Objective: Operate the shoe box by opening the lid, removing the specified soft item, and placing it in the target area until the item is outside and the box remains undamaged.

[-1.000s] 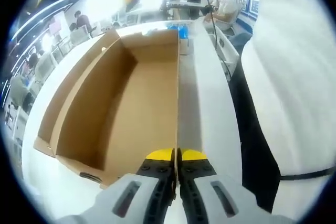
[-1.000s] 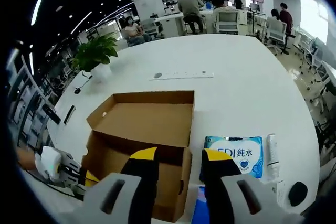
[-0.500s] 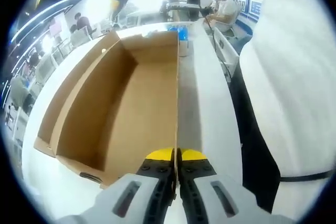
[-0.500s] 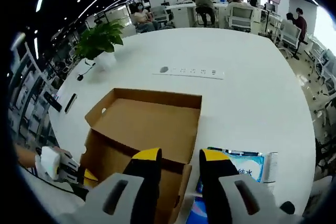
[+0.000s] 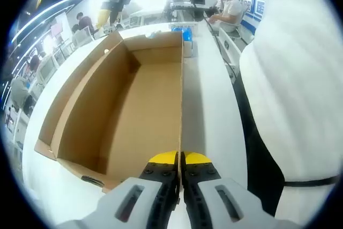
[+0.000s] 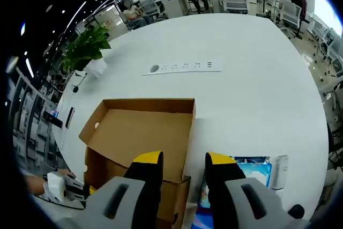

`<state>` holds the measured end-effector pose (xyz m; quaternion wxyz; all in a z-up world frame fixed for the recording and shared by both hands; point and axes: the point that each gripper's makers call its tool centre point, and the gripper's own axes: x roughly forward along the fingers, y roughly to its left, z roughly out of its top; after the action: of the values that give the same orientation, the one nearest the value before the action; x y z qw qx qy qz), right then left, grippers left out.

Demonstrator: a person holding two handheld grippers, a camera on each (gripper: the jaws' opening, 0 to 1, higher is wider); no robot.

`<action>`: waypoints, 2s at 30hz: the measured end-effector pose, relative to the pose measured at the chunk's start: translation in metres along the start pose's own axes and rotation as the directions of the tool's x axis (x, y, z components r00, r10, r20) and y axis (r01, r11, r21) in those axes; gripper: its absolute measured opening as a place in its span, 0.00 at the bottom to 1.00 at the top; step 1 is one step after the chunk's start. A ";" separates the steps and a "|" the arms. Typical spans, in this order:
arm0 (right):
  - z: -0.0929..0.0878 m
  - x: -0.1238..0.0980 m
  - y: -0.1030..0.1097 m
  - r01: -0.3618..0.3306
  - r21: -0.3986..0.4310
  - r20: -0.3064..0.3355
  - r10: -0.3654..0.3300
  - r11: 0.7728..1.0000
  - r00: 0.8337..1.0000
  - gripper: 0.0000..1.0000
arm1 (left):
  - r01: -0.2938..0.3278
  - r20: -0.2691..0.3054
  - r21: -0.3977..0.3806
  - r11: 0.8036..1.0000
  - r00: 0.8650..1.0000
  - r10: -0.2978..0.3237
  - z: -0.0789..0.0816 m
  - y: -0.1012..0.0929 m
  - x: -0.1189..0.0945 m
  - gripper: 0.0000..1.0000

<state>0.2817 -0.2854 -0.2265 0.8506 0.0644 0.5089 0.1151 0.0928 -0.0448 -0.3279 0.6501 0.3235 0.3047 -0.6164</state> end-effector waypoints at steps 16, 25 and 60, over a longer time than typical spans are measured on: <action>0.020 0.025 -0.014 0.063 0.022 -0.075 -0.061 0.998 0.995 0.27 | -0.003 -0.005 -0.010 1.000 1.000 0.003 0.001 -0.002 0.000 0.01; 0.018 0.045 -0.012 0.104 -0.161 -0.120 -0.124 0.982 0.985 0.29 | -0.002 -0.003 0.001 1.000 1.000 0.002 0.001 -0.002 0.000 0.01; 0.015 0.120 -0.042 0.150 0.005 -0.183 -0.147 0.989 0.972 0.12 | 0.025 -0.007 0.016 1.000 1.000 -0.025 0.002 -0.001 0.002 0.01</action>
<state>0.3554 -0.2945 -0.3308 0.8062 0.0235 0.5889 0.0517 0.0923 -0.0478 -0.3282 0.6386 0.3269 0.3062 -0.6257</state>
